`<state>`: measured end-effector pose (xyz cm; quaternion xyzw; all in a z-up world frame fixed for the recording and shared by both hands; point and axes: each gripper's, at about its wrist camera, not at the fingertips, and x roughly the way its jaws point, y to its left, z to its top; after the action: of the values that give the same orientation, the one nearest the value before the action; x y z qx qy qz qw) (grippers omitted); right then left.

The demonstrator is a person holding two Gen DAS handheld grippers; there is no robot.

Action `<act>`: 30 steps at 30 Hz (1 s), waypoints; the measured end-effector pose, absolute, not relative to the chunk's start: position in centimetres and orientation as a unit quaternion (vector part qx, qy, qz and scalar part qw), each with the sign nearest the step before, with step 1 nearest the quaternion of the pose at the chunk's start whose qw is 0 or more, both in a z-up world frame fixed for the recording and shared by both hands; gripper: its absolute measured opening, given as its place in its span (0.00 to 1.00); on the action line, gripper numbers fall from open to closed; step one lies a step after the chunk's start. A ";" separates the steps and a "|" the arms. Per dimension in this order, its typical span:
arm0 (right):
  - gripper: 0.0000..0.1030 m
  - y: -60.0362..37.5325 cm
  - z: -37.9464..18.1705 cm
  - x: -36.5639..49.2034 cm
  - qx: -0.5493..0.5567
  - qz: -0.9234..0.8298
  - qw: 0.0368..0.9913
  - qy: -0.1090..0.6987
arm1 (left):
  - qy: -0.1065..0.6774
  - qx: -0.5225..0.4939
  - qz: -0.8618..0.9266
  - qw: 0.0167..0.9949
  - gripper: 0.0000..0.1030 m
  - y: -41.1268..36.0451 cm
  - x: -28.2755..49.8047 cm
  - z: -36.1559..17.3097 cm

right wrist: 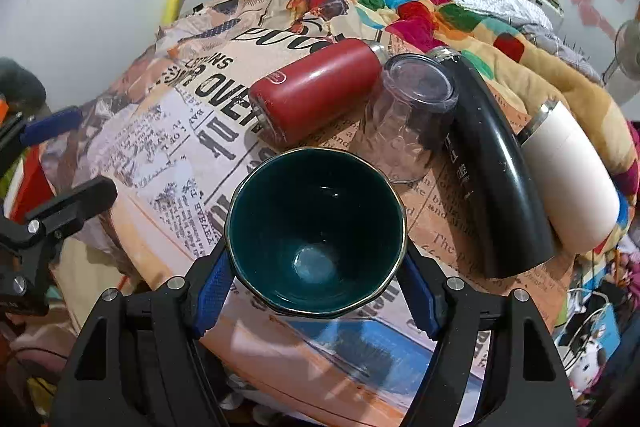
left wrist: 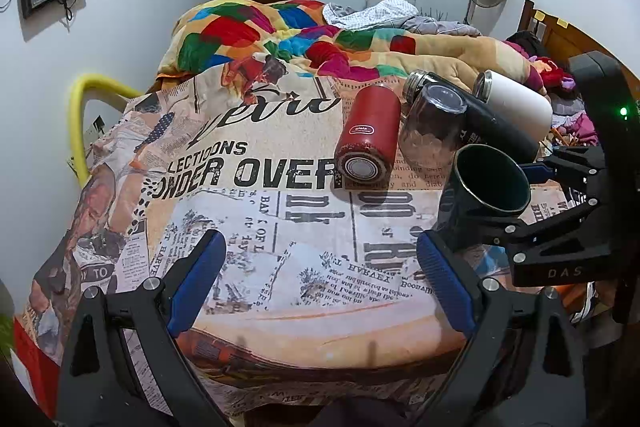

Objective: Flip cup upright

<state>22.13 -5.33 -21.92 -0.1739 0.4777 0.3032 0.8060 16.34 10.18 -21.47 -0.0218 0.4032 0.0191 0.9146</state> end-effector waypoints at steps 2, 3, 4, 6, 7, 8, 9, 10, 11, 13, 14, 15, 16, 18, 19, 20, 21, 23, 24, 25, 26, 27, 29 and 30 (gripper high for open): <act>0.71 -5.3 -21.9 22.1 -0.179 0.303 0.806 0.477 | 0.402 -0.024 0.020 0.915 0.94 10.2 16.2 -21.3; 0.71 -5.3 -22.0 22.1 -0.179 0.302 0.806 0.477 | 0.401 -0.025 0.021 0.915 0.94 10.3 16.1 -21.1; 0.72 -5.3 -22.0 22.1 -0.177 0.302 0.804 0.480 | 0.401 -0.026 0.021 0.916 0.94 10.3 16.0 -20.9; 0.72 -5.3 -22.1 21.9 -0.170 0.306 0.800 0.488 | 0.397 -0.030 0.020 0.917 0.94 10.4 15.8 -20.3; 0.72 -5.4 -22.0 21.8 -0.170 0.302 0.801 0.487 | 0.393 -0.032 0.019 0.919 0.94 10.4 15.6 -19.9; 0.72 -5.5 -21.8 21.5 -0.170 0.301 0.803 0.485 | 0.390 -0.033 0.018 0.920 0.94 10.3 15.4 -19.6; 0.72 -5.7 -21.5 21.2 -0.169 0.303 0.803 0.484 | 0.385 -0.034 0.017 0.922 0.94 10.2 15.1 -19.0; 0.72 -6.1 -21.0 20.8 -0.163 0.304 0.806 0.481 | 0.381 -0.035 0.016 0.924 0.94 10.1 14.9 -18.6; 0.72 -6.5 -20.4 20.5 -0.158 0.304 0.809 0.477 | 0.375 -0.036 0.014 0.926 0.94 10.0 14.6 -17.9; 0.73 -7.4 -18.8 19.4 -0.145 0.305 0.819 0.464 | 0.358 -0.039 0.008 0.933 0.94 9.6 13.8 -16.3; 0.72 -7.9 -17.8 18.8 -0.139 0.303 0.827 0.453 | 0.350 -0.041 0.006 0.936 0.94 9.5 13.5 -15.6; 0.73 -8.5 -16.6 18.1 -0.133 0.302 0.836 0.438 | 0.339 -0.043 0.002 0.940 0.94 9.2 12.9 -14.6; 0.73 -9.3 -15.2 17.2 -0.124 0.299 0.847 0.420 | 0.329 -0.044 -0.001 0.943 0.94 9.0 12.4 -13.7; 0.72 -10.9 -12.1 15.3 -0.105 0.295 0.870 0.382 | 0.302 -0.044 -0.006 0.952 0.94 8.3 11.0 -11.5; 0.73 -11.4 -10.9 14.5 -0.097 0.292 0.879 0.365 | 0.283 -0.044 -0.010 0.958 0.94 7.8 10.0 -10.1; 0.73 -12.3 -9.3 13.3 -0.087 0.289 0.890 0.341 | 0.270 -0.044 -0.014 0.962 0.94 7.5 9.3 -9.1; 0.73 -12.9 -7.7 12.1 -0.078 0.286 0.901 0.318 | 0.250 -0.044 -0.018 0.967 0.94 7.1 8.2 -7.8; 0.73 -13.9 -5.3 10.2 -0.063 0.280 0.917 0.277 | 0.215 -0.044 -0.023 0.975 0.94 6.3 6.3 -5.6; 0.73 -14.6 -3.7 8.6 -0.053 0.276 0.927 0.249 | 0.194 -0.044 -0.028 0.980 0.94 5.9 5.1 -4.3; 0.73 -15.0 -2.7 7.6 -0.046 0.272 0.933 0.230 | 0.179 -0.044 -0.031 0.982 0.94 5.7 4.2 -3.4; 0.73 -15.3 -1.9 6.7 -0.038 0.269 0.939 0.212 | 0.157 -0.044 -0.033 0.986 0.94 5.4 2.8 -2.3; 0.73 -15.8 -0.8 5.2 -0.028 0.264 0.946 0.187 | 0.139 -0.042 -0.035 0.989 0.94 5.1 1.7 -1.4; 0.73 -16.5 0.6 3.2 -0.013 0.258 0.954 0.153 | 0.109 -0.040 -0.036 0.993 0.94 4.6 -0.2 0.0; 0.73 -16.7 1.0 2.5 -0.006 0.255 0.957 0.141 | 0.094 -0.039 -0.037 0.994 0.94 4.3 -1.3 0.6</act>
<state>2.49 -16.67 1.02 -0.0063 0.1405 0.2553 0.9566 -1.28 4.32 0.61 -0.0393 0.0940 -0.0369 0.9941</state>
